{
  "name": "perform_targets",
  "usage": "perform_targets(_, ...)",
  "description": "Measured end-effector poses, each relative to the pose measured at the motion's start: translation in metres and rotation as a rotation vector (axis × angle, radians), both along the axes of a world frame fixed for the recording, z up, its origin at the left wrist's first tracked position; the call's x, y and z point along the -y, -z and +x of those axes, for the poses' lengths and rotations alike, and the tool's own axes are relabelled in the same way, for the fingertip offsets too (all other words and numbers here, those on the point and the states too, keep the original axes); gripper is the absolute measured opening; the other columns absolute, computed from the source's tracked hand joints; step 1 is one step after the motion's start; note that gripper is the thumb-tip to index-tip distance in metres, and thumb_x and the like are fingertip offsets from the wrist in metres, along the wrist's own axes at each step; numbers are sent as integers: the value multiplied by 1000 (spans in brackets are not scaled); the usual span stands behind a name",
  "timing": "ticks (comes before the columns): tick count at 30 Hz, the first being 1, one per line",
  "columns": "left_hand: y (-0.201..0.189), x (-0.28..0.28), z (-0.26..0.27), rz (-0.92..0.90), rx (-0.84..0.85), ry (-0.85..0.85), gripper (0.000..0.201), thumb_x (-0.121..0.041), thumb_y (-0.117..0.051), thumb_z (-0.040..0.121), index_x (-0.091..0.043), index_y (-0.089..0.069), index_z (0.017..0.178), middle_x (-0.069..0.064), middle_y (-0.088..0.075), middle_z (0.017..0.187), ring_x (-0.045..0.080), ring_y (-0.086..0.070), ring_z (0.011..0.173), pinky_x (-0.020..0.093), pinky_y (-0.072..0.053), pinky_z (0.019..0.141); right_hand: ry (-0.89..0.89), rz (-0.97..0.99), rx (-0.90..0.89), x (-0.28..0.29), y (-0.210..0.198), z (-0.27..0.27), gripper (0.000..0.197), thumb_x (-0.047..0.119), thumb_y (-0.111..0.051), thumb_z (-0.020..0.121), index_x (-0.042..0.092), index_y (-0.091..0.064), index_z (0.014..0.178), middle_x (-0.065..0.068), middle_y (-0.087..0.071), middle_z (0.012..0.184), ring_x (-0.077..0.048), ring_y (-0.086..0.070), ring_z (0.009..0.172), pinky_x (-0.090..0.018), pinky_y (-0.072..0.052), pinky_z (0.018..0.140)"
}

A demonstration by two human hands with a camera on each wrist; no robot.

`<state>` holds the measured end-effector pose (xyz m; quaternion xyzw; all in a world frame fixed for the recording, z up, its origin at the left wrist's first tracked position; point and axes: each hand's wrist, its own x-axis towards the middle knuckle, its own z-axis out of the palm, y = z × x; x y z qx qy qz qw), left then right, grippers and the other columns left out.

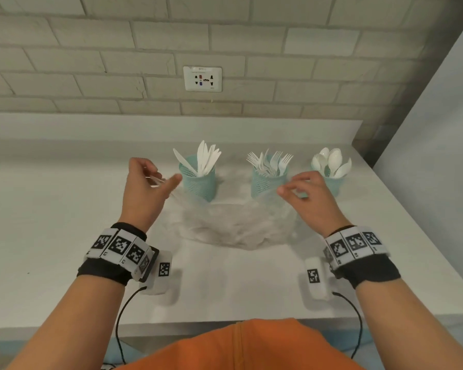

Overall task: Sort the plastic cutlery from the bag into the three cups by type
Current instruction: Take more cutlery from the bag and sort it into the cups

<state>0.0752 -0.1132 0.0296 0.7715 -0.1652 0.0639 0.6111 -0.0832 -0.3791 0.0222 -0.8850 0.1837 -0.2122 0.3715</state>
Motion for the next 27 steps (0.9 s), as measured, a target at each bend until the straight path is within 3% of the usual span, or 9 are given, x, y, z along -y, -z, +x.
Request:
perform_targets(2, 2, 1, -4, 126, 97, 73, 31, -13, -76, 77, -29, -49, 77, -3, -49, 91, 7, -54, 84, 25, -48, 86, 43, 21, -30, -5, 4, 5, 24, 29, -60, 90, 16, -72, 107, 0, -40, 106, -14, -49, 95, -25, -40, 97)
perform_targets(5, 4, 1, -14, 259, 139, 221, 22, -10, -74, 78, -28, -64, 71, -8, -47, 102, -6, -48, 98, -1, -34, 77, 82, 81, -127, -6, 7, 10, 49, 13, -54, 92, 21, -46, 139, -2, -30, 109, -17, -45, 94, -31, -33, 109)
perform_targets(11, 10, -12, -12, 369, 206, 372, 51, 1, -67, 82, -48, -71, 65, -11, -53, 103, 5, -52, 88, 15, -43, 80, 188, 292, -208, -8, 14, 10, 79, -2, -48, 86, 36, -19, 148, 1, -17, 116, -24, -43, 105, -47, -47, 99)
perform_targets(14, 21, -8, -11, 700, 368, 299, 61, 9, -54, 85, -47, -68, 104, -4, -53, 123, 21, -48, 102, 26, -38, 94, 155, 419, -190, -15, 16, 9, 86, -12, -45, 84, 45, -25, 144, -1, -26, 126, -28, -53, 103, -50, -56, 81)
perform_targets(16, 30, -5, -11, 794, 219, 309, 72, 15, -43, 83, -37, -53, 130, 4, -46, 134, 24, -47, 116, 25, -36, 98, 158, 543, -153, -19, 17, 8, 91, -20, -34, 79, 48, -31, 141, -1, -30, 141, -28, -66, 96, -42, -57, 75)
perform_targets(19, 39, 3, -17, 438, -216, 431, 76, 22, -34, 82, -30, -44, 136, 11, -46, 132, 22, -62, 95, 24, -47, 74, 210, 668, -129, -21, 24, 12, 85, -18, -28, 81, 43, -37, 140, -2, -35, 146, -21, -68, 74, -30, -48, 60)
perform_targets(23, 56, 24, -19, 241, -488, 261, 35, -13, -54, 93, -5, -49, 127, 15, -51, 130, 20, -65, 78, 28, -52, 64, 266, 741, -258, -24, 35, 23, 47, 21, -51, 90, 24, -48, 137, -4, -51, 116, -16, -52, 60, -37, -52, 72)
perform_targets(25, 64, 30, -16, 446, -459, 154, 57, -43, -70, 79, -7, -53, 119, 10, -48, 127, 21, -65, 86, 33, -55, 73, 235, 613, -459, -23, 40, 25, 70, 41, -73, 75, 24, -46, 137, -5, -40, 129, -22, -57, 94, -39, -50, 86)
perform_targets(27, 65, 29, -15, 766, -360, 87, 65, -55, -74, 68, -14, -55, 115, 6, -38, 124, 23, -57, 102, 36, -50, 89, 212, 429, -649, -23, 43, 26, 82, 31, -80, 70, 23, -40, 141, -8, -26, 142, -28, -45, 125, -37, -45, 98)
